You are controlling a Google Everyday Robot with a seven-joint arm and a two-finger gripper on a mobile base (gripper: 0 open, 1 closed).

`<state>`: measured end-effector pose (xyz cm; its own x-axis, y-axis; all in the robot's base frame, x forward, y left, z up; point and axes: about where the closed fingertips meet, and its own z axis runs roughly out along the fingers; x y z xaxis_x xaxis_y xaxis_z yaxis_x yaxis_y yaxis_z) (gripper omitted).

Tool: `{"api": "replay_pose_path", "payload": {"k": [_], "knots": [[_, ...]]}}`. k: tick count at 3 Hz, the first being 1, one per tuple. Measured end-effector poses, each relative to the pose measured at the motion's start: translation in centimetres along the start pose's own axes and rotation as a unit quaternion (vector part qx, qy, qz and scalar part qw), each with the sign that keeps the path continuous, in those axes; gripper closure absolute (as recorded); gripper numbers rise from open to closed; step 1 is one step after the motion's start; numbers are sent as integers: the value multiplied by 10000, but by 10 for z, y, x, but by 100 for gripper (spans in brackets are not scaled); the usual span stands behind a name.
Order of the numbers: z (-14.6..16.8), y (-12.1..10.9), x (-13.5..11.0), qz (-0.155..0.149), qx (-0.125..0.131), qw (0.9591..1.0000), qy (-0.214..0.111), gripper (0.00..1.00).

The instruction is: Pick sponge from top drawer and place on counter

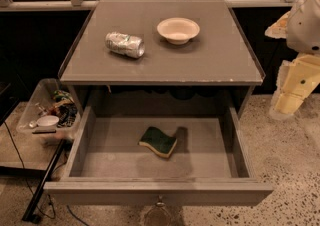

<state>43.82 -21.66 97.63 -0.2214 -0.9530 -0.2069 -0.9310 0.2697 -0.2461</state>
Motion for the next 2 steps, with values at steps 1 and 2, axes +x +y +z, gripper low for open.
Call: {"api": "replay_pose_path", "payload": {"k": [1,2], "knots": [[0,0,0,3,10,10000,-5,0],[12,3,1,131,4,9999,-81,0]]}}
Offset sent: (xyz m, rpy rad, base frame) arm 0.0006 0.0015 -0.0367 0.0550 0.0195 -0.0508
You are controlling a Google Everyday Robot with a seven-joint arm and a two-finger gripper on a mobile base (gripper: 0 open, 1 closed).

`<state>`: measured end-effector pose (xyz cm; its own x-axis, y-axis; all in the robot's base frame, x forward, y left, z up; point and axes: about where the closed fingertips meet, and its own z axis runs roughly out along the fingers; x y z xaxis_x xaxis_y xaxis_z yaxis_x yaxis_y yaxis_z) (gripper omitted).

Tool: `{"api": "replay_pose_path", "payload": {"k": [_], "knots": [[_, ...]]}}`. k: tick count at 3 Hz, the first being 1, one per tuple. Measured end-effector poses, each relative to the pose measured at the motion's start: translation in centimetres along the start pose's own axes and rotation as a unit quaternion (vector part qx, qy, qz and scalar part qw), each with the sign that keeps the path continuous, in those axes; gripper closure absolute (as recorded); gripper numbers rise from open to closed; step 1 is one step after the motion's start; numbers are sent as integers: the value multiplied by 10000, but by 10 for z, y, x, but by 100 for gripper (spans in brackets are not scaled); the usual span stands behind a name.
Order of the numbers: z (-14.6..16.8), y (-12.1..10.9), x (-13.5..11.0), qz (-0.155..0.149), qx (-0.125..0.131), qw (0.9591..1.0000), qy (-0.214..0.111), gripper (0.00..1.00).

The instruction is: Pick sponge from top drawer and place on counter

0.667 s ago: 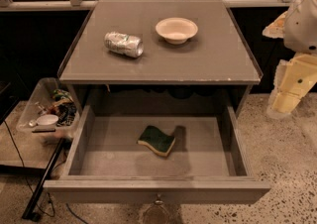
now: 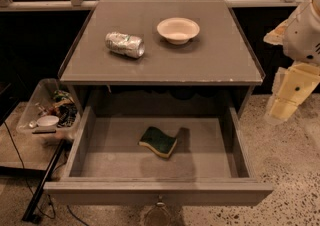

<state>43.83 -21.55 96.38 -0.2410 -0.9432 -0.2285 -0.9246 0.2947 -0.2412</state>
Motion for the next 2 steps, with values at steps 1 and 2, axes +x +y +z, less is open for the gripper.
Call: {"api": "replay_pose_path", "payload": {"k": [1,2], "knots": [[21,9,-3,199,-52,9991,-359,0],[43,22,-20,374,57,9960,-811,0]]}}
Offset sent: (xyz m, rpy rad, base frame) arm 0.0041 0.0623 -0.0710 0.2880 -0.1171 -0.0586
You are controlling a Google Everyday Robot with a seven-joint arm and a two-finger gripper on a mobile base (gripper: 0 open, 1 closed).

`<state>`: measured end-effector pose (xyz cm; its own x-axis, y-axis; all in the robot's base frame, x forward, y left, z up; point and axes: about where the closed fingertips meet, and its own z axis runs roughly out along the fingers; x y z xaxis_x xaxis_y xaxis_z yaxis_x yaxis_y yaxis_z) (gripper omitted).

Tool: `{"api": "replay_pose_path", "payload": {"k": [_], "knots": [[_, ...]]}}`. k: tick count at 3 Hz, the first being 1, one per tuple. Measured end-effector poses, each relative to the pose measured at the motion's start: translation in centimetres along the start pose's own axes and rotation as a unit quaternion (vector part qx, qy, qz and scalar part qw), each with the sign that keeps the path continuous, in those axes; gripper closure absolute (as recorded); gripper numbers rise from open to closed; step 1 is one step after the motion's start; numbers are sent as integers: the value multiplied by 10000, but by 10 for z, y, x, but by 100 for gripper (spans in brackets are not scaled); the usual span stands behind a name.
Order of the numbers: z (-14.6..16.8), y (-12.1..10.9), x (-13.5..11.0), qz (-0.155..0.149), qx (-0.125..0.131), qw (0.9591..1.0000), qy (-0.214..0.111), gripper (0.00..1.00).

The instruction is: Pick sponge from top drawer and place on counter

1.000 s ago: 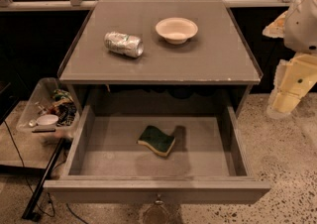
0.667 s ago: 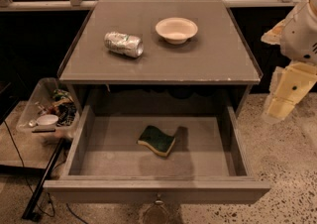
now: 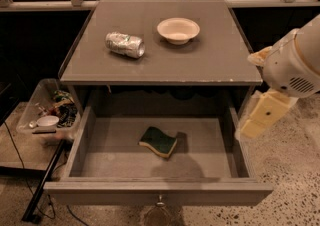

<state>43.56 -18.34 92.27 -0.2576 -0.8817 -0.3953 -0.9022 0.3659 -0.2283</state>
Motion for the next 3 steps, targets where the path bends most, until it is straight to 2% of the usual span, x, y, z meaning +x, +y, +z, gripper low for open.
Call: {"api": "replay_pose_path", "payload": {"k": [1,2,3], "knots": [[33,10,-11,82,90,9991,-415,0],[104,15,-26,79,226,9961,-847,0],[104,15,-26,79,226,9961,-847,0]]}}
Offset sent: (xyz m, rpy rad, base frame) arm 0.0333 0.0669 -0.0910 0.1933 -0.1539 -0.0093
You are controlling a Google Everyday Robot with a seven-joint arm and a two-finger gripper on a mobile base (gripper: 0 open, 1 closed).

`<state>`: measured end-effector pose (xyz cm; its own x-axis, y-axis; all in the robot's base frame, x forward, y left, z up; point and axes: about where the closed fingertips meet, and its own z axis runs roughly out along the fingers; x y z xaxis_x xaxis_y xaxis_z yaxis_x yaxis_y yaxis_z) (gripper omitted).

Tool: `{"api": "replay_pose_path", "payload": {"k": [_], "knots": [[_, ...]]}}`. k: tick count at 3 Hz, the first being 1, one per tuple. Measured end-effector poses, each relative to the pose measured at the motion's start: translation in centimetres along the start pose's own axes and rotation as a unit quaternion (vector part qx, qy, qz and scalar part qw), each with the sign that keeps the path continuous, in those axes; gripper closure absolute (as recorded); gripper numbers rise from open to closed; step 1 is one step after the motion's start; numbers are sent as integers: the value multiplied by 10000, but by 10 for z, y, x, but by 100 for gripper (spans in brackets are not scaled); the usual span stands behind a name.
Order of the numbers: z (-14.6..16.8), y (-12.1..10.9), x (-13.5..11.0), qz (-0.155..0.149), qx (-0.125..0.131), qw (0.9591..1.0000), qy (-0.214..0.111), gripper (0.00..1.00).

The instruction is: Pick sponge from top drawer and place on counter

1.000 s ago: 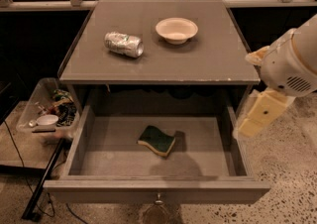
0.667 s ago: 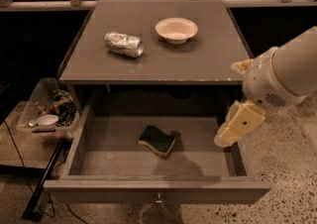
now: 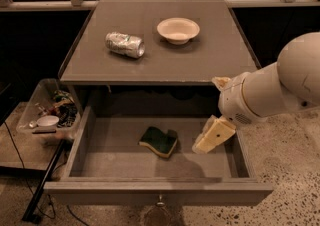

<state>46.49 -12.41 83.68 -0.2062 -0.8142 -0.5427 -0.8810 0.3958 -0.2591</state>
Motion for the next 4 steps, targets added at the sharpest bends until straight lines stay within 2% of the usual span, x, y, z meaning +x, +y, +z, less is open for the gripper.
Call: {"api": "replay_pose_path", "payload": {"k": [1,2,4], "knots": [[16,8,-3,14,-89,10000,19,0],[46,15,-2,113,-186,9998,-4,0],[99,20,7,320,-263,9989,-236,0]]}}
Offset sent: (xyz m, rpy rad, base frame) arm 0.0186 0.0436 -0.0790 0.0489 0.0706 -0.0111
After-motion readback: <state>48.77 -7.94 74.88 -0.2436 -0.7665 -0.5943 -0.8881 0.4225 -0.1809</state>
